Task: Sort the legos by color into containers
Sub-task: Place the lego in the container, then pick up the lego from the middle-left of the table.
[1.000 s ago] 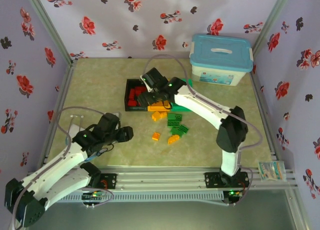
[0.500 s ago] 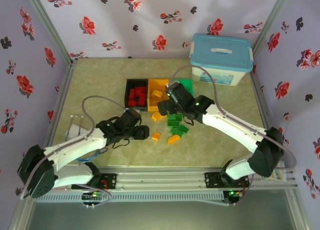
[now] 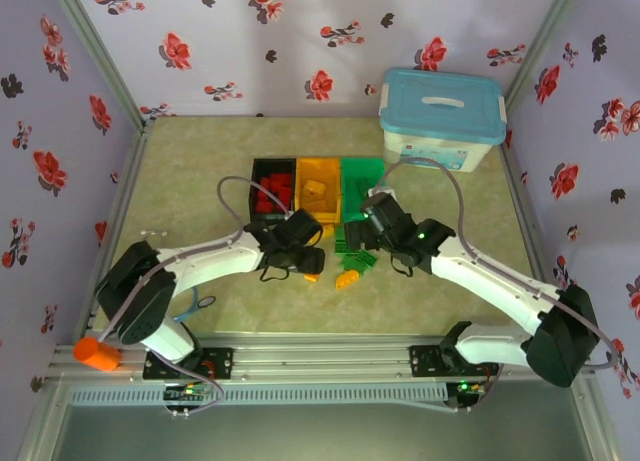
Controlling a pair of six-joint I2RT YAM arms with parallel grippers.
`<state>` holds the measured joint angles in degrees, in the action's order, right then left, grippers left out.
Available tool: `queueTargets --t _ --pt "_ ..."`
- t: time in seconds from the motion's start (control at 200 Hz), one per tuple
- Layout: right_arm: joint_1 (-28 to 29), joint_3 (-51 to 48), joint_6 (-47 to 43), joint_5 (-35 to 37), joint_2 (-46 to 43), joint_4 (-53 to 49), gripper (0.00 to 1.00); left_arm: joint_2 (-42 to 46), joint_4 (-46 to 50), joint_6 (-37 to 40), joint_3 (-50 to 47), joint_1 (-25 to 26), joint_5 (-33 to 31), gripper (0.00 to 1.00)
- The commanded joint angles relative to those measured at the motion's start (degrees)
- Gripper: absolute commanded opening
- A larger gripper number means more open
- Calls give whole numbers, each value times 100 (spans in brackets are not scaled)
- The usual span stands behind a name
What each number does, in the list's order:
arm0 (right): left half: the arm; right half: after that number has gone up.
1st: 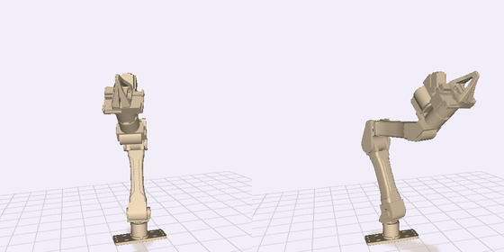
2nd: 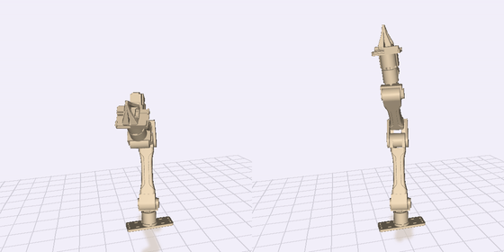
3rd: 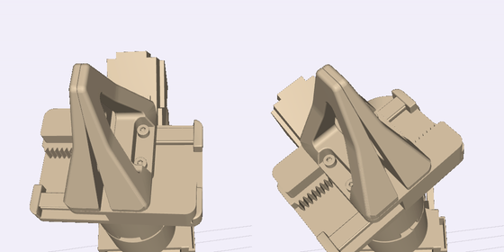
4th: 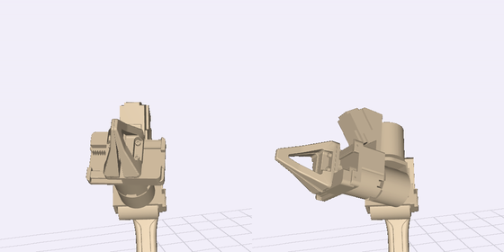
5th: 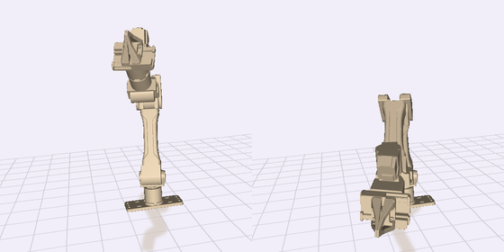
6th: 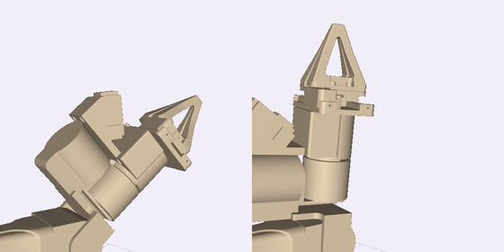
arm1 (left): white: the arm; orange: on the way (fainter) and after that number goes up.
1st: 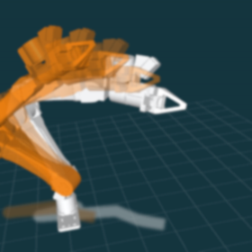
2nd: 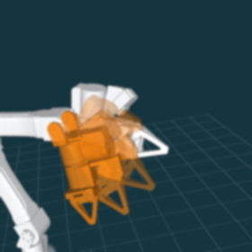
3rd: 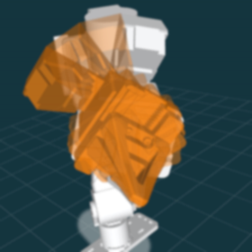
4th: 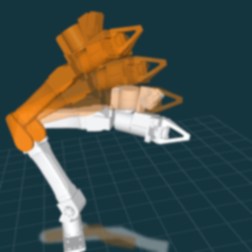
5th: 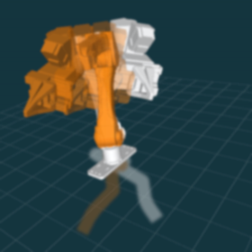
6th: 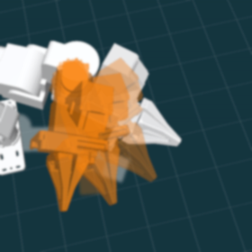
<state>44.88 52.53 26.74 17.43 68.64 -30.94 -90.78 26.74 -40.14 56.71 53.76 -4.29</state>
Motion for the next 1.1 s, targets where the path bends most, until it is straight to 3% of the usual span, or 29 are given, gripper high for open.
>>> queueTargets --t 0.0,0.415,0.745,1.095 --pt "-56 -245 263 136 -264 161 99 -314 341 129 292 131 -196 64" --pt "-85 -709 556 32 -595 350 99 -1061 351 181 534 372 -231 58" --pt "-85 -856 643 32 -675 459 99 -1093 559 164 619 398 -432 30" --pt "-97 -1021 788 93 -845 387 99 -754 709 339 947 286 -599 27"
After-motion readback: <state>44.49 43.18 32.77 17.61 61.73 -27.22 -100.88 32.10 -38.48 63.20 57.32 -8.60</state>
